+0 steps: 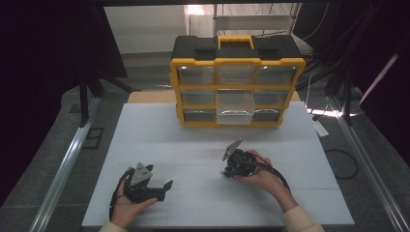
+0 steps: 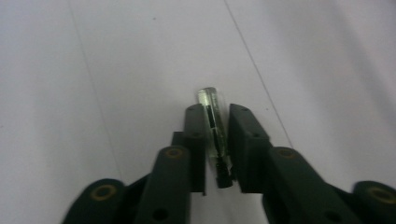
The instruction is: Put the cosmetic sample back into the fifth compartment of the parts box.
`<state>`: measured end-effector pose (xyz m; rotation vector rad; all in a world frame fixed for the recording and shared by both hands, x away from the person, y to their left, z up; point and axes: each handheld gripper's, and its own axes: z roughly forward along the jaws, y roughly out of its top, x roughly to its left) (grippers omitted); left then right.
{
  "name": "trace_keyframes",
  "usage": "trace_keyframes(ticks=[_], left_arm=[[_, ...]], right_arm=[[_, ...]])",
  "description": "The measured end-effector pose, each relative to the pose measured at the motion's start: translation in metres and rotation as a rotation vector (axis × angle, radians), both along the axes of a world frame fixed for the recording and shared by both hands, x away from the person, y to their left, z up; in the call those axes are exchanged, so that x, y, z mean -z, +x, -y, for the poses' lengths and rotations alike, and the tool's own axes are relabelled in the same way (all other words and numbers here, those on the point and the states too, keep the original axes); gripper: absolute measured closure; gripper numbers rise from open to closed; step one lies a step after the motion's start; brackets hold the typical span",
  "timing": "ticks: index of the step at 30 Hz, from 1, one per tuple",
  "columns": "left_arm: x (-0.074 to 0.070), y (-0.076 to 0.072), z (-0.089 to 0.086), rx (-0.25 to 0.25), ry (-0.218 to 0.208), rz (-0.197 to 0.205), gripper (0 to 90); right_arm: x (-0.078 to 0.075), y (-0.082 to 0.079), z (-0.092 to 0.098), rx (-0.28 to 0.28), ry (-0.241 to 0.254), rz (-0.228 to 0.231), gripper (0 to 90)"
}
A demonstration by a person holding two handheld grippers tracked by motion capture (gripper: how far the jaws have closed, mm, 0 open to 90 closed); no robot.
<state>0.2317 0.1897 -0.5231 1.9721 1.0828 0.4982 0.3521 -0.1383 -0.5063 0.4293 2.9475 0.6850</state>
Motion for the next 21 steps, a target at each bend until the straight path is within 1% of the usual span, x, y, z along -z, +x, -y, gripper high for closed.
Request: trace_keyframes(ticks=[2,3,5,6,8,10,11,13,14,16,17,19,20,21], left_arm=[[0.000,0.000,-0.002,-0.005,-0.002,0.000,8.5],[0.000,0.000,-0.002,-0.005,-0.002,0.000,8.5],[0.000,-0.001,-0.002,-0.007,-0.002,0.001,8.5],[0.000,-0.001,-0.002,-0.007,-0.002,0.002,8.5],[-0.001,-0.001,-0.002,-0.007,-0.003,0.002,8.5],[-0.001,-0.002,-0.003,-0.007,-0.005,0.003,8.5],[-0.001,-0.002,-0.004,-0.010,-0.005,0.003,8.5],[-0.001,-0.002,-0.005,-0.010,-0.005,0.002,8.5],[-0.001,-0.001,-0.005,-0.012,-0.006,0.003,8.5],[-0.001,-0.001,-0.006,-0.019,-0.009,0.004,8.5],[-0.001,-0.001,-0.006,-0.019,-0.009,0.004,8.5],[-0.001,-0.001,-0.005,-0.017,-0.009,0.004,8.5],[-0.001,-0.001,-0.005,-0.017,-0.009,0.004,8.5],[-0.001,-0.002,-0.005,-0.016,-0.008,0.004,8.5]], right_arm=[[0.000,-0.001,0.000,-0.021,-0.007,0.012,81.1],[0.000,-0.001,0.000,-0.021,-0.007,0.012,81.1],[0.000,-0.002,-0.001,-0.032,-0.008,0.023,81.2],[-0.001,-0.003,-0.001,-0.039,-0.016,0.036,81.2],[-0.001,-0.004,-0.002,-0.043,-0.015,0.040,81.2],[-0.001,-0.006,-0.003,-0.048,-0.020,0.055,81.3],[-0.001,-0.006,-0.003,-0.052,-0.012,0.050,81.2],[-0.005,-0.007,-0.001,-0.048,0.005,0.056,81.3],[-0.005,-0.007,-0.001,-0.048,0.005,0.056,81.3],[-0.012,-0.009,0.003,-0.028,0.028,0.063,81.3],[-0.012,-0.009,0.003,-0.028,0.028,0.063,81.3],[-0.017,-0.010,0.007,-0.026,0.058,0.072,81.3],[-0.017,-0.010,0.007,-0.026,0.058,0.072,81.3],[-0.018,-0.011,0.007,-0.027,0.070,0.077,81.3]])
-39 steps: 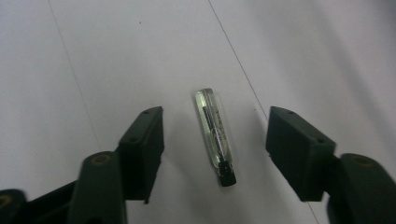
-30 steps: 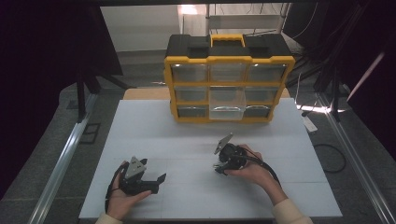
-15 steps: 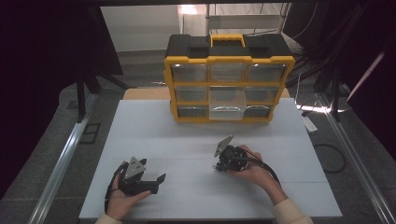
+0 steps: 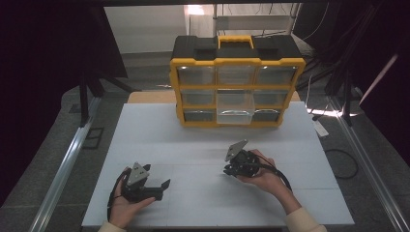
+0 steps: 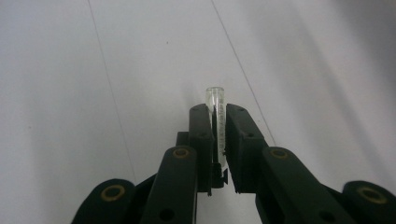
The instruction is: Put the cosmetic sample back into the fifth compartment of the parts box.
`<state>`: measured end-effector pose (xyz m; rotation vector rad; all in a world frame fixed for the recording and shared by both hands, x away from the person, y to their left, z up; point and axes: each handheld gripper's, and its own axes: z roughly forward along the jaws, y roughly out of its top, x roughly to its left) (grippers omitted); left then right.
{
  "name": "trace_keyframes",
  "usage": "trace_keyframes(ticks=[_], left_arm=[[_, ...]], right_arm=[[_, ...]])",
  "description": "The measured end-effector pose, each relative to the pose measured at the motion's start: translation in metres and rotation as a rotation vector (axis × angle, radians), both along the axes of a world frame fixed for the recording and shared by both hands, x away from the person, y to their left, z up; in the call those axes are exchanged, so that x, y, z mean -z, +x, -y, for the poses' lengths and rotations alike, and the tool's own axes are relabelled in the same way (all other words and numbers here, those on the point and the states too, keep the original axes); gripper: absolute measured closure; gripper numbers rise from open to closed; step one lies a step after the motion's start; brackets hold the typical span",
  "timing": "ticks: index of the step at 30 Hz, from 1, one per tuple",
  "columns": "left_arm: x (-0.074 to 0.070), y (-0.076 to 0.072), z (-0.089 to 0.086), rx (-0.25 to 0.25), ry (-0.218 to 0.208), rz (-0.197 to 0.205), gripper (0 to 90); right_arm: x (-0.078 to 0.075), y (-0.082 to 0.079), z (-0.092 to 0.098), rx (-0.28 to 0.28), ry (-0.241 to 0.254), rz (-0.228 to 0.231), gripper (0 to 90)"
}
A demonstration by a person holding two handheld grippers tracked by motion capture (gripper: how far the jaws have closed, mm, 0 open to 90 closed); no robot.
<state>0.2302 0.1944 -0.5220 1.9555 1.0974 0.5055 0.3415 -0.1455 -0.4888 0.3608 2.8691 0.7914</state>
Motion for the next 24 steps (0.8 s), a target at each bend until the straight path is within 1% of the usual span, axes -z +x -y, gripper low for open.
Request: trace_keyframes(ticks=[2,5,6,9,11,17,18,24], left_arm=[[0.000,-0.001,0.000,0.000,-0.001,0.002,8.6],[0.000,-0.001,0.000,0.000,-0.002,0.003,8.5],[0.000,-0.001,0.000,0.000,-0.003,0.003,8.5],[0.000,0.000,-0.001,-0.001,-0.004,0.002,8.6],[0.000,0.000,0.000,-0.001,-0.004,0.002,8.6],[0.000,-0.001,0.001,0.001,0.001,0.006,9.0],[0.000,-0.001,0.001,0.001,0.001,0.006,9.1],[0.000,-0.001,-0.001,-0.001,-0.003,0.004,9.2]], right_arm=[[-0.004,-0.001,0.001,0.008,0.011,0.002,81.3],[-0.011,-0.003,0.006,0.034,0.044,0.010,81.3],[-0.011,-0.003,0.006,0.034,0.044,0.010,81.3],[-0.016,-0.003,0.010,0.042,0.083,0.016,81.3],[-0.017,-0.003,0.011,0.044,0.081,0.020,81.3],[-0.022,-0.004,0.015,0.052,0.105,0.027,81.3],[-0.025,-0.004,0.016,0.056,0.111,0.034,81.3],[-0.034,-0.006,0.018,0.063,0.146,0.044,81.3]])
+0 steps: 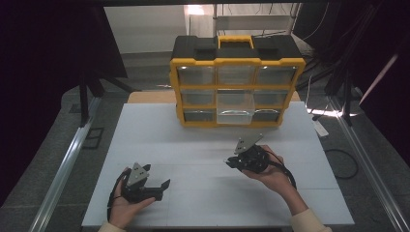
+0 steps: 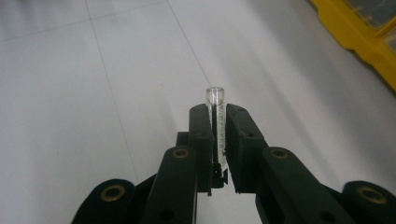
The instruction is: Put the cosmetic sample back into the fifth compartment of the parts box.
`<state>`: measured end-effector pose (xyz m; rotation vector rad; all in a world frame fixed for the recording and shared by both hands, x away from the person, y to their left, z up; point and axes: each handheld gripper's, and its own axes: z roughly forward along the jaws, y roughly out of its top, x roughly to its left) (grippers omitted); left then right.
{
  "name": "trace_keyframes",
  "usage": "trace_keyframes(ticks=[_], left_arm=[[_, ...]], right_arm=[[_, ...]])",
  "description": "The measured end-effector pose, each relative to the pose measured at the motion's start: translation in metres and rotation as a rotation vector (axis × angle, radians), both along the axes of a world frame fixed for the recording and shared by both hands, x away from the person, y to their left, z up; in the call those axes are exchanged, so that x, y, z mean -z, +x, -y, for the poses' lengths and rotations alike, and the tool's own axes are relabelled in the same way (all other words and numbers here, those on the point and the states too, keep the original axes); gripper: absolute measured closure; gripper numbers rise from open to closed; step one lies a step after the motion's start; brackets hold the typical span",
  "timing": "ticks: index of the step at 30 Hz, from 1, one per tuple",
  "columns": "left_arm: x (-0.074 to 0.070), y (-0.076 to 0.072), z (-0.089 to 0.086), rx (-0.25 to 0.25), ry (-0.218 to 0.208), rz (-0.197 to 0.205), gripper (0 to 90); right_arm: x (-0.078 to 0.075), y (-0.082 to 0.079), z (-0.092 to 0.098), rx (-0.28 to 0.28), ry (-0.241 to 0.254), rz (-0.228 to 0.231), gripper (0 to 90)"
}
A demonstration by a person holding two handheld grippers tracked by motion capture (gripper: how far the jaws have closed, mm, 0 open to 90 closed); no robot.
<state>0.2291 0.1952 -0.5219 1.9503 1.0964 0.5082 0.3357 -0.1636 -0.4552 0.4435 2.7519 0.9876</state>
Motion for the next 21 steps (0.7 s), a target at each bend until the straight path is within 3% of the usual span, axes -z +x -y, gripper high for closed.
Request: trace_keyframes(ticks=[21], left_arm=[[-0.001,0.000,0.002,0.007,0.004,0.005,9.1]], right_arm=[[-0.031,-0.011,0.008,0.044,0.099,0.075,81.3]])
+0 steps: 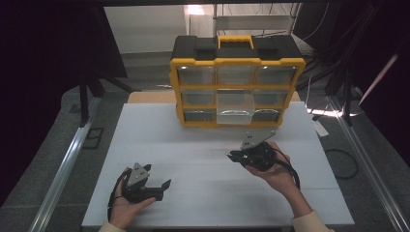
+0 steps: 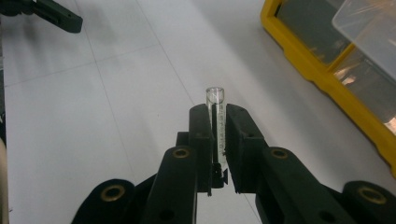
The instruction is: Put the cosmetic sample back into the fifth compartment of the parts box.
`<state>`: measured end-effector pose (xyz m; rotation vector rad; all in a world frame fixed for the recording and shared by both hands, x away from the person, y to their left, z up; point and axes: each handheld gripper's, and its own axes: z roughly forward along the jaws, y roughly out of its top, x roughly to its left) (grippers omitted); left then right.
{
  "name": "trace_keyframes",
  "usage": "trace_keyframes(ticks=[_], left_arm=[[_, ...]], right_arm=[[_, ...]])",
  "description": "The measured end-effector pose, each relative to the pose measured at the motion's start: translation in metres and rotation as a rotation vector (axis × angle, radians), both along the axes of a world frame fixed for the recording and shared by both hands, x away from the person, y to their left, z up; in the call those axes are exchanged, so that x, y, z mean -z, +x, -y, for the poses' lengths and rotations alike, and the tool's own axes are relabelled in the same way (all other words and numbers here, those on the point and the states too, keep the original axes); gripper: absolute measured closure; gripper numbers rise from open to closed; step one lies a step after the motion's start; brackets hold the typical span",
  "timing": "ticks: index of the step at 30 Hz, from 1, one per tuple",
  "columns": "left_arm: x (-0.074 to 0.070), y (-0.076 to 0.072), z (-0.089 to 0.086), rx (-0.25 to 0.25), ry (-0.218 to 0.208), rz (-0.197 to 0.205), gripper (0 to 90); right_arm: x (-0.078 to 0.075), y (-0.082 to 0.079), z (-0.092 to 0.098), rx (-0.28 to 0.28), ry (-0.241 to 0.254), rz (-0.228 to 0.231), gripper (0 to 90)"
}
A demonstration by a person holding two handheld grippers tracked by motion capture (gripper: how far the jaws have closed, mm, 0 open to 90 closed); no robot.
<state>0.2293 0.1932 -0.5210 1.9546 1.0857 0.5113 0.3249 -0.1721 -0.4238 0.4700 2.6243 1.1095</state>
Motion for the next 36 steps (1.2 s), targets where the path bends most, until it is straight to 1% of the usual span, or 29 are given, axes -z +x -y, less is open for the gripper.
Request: trace_keyframes(ticks=[7,11,14,15,18,21,23,29,30,31,32,34,36], left_arm=[[0.000,0.001,0.001,0.003,-0.002,0.001,9.1],[-0.001,0.001,0.001,0.003,-0.004,0.001,9.0],[0.000,0.001,0.001,0.003,-0.003,0.001,9.0],[0.000,0.001,0.001,0.003,-0.003,0.001,9.0],[0.000,0.001,0.001,0.004,-0.001,0.000,9.0],[-0.001,0.001,0.001,0.004,-0.002,0.001,9.1],[-0.001,0.001,0.001,0.005,-0.003,0.002,9.1],[-0.001,0.001,0.002,0.002,-0.007,0.007,9.1],[-0.001,0.001,0.002,0.002,-0.007,0.007,9.3],[-0.001,0.001,0.002,0.001,-0.008,0.010,9.3],[-0.001,0.000,0.003,0.001,-0.007,0.014,9.5],[-0.002,0.000,0.003,0.004,-0.009,0.019,9.6],[-0.002,0.000,0.003,0.004,-0.009,0.018,9.5]], right_arm=[[-0.009,-0.004,0.003,0.011,0.048,0.009,81.3],[-0.013,-0.005,0.006,0.023,0.073,0.029,81.3],[-0.016,-0.005,0.009,0.034,0.107,0.032,81.3],[-0.016,-0.005,0.009,0.034,0.107,0.032,81.3],[-0.020,-0.005,0.013,0.046,0.149,0.034,81.3],[-0.021,-0.005,0.015,0.053,0.171,0.039,81.3],[-0.021,-0.004,0.017,0.054,0.191,0.035,81.3],[-0.025,-0.004,0.024,0.081,0.256,0.032,81.3],[-0.025,-0.004,0.024,0.081,0.256,0.032,81.3],[-0.026,-0.003,0.025,0.078,0.267,0.034,81.3],[-0.027,-0.003,0.027,0.081,0.290,0.026,81.3],[-0.027,-0.003,0.027,0.086,0.293,0.026,81.3],[-0.029,-0.003,0.030,0.100,0.317,0.033,81.3]])
